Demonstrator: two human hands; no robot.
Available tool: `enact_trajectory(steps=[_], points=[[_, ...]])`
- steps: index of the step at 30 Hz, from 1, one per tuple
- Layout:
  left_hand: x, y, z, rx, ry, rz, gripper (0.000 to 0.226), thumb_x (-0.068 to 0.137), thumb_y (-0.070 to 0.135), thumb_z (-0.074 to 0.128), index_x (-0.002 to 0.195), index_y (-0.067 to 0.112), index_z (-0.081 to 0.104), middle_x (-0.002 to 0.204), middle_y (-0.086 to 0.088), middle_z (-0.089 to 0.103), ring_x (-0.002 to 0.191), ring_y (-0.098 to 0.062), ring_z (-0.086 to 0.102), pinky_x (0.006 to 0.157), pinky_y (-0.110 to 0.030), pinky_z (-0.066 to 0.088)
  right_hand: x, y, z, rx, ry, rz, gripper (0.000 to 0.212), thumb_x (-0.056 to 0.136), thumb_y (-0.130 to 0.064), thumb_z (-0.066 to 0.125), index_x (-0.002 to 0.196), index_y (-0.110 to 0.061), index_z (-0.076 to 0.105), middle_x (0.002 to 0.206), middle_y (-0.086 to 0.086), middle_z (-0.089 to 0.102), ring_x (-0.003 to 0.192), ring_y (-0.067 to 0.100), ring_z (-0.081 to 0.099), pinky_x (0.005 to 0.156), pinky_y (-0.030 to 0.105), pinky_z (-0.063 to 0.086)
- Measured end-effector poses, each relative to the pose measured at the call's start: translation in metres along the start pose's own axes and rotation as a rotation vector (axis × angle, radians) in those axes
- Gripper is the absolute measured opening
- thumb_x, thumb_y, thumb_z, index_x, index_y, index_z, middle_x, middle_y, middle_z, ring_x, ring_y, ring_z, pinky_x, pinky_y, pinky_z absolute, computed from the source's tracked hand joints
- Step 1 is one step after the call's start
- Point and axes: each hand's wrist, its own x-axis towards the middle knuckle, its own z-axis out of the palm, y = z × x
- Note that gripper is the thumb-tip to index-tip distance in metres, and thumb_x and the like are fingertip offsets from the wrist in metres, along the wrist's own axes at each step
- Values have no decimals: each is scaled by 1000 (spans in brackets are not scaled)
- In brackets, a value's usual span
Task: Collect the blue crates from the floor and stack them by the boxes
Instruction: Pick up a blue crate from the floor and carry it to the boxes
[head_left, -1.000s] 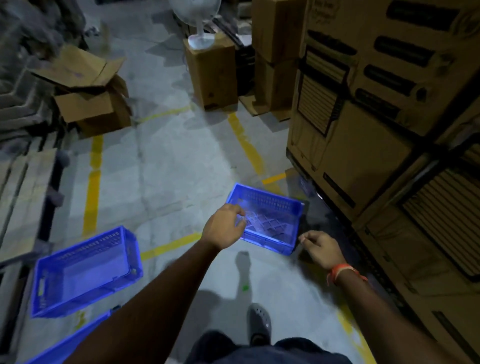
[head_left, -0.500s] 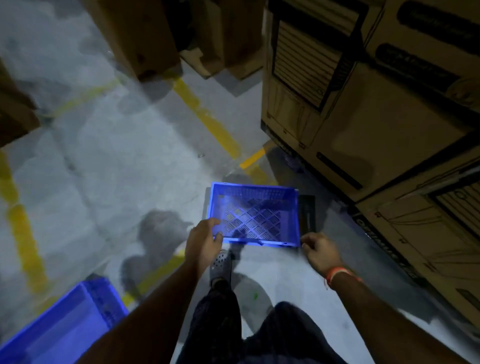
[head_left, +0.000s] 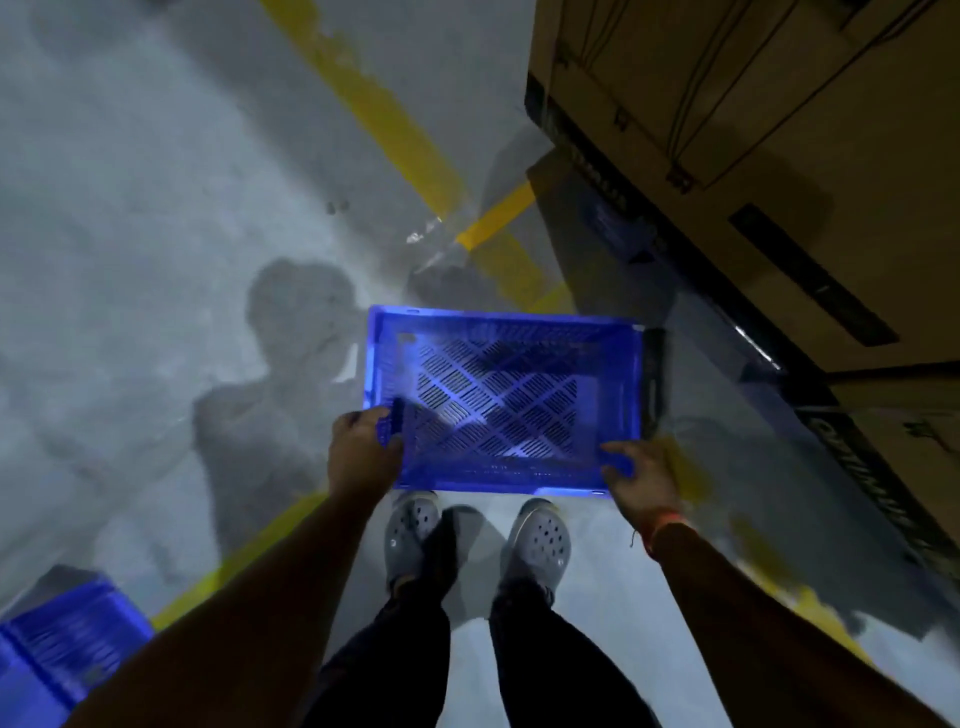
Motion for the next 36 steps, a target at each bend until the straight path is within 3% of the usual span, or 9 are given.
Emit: enact_trajectory(steps=[5, 10, 14, 16, 19, 24, 29, 32, 36], points=[[67, -24, 65, 69, -2, -102, 48, 82, 20, 71, 130, 20, 64, 148, -18, 35, 127, -40, 49, 111, -41, 38, 84, 43, 33, -7, 100, 96, 33, 76, -7, 74, 109, -10, 73, 126, 27, 51, 120, 39, 49, 107, 34, 37], [101, -39, 102, 48, 195, -125, 34, 80, 21, 69, 113, 28, 71, 138, -12, 32, 117, -36, 49, 104, -43, 44, 133, 71, 53, -57, 138, 127, 36, 77, -15, 76, 113, -17, 72, 133, 26, 48, 128, 37, 44, 109, 34, 36], [129, -52, 103, 14, 222, -83, 32, 84, 18, 65, 111, 33, 71, 136, -13, 38, 110, -30, 56, 101, -38, 47, 156, 82, 67, 148, 42, 128, 30, 86, -2, 67, 116, -5, 69, 118, 20, 66, 100, 27, 64, 80, 18, 44], [140, -56, 99, 18, 193, -58, 34, 82, 14, 63, 109, 33, 74, 122, -11, 55, 99, -29, 63, 87, -37, 52, 163, 84, 68, 174, 47, 107, 27, 88, 0, 64, 114, -4, 70, 111, 19, 70, 76, 14, 62, 66, 6, 43], [147, -55, 92, 64, 143, -80, 43, 74, 5, 59, 104, 31, 77, 87, -9, 69, 81, -35, 69, 74, -35, 53, 167, 85, 65, 137, 49, 73, 26, 89, -1, 60, 113, -7, 71, 110, 19, 70, 87, 25, 64, 81, 21, 46], [136, -40, 80, 16, 98, -147, 43, 70, 14, 60, 100, 40, 76, 80, -10, 71, 83, -36, 69, 89, -42, 54, 163, 88, 44, 140, -6, 32, 23, 87, 1, 64, 106, -5, 73, 111, 19, 70, 103, 31, 64, 90, 36, 50], [93, -26, 51, 1, 12, 55, 41, 72, 11, 58, 104, 27, 78, 64, -19, 64, 62, -41, 64, 57, -33, 48, 120, 85, 2, 122, 29, 53, 23, 83, -3, 70, 105, -8, 75, 100, 14, 73, 89, 20, 63, 80, 29, 47], [59, -10, 23, -6, 5, 121, 42, 76, -3, 61, 105, 21, 78, 62, -12, 65, 49, -23, 55, 52, -30, 44, 80, 77, -30, 146, 49, 98, 22, 82, -5, 71, 103, -12, 76, 89, 8, 71, 77, 23, 64, 72, 24, 41], [8, 18, -20, -32, 23, 158, 42, 78, -5, 61, 108, 20, 78, 54, -9, 60, 46, -8, 45, 52, -23, 38, 19, 62, -78, 191, 34, 130, 26, 83, -4, 69, 107, -12, 75, 104, 12, 72, 87, 27, 67, 76, 28, 48]])
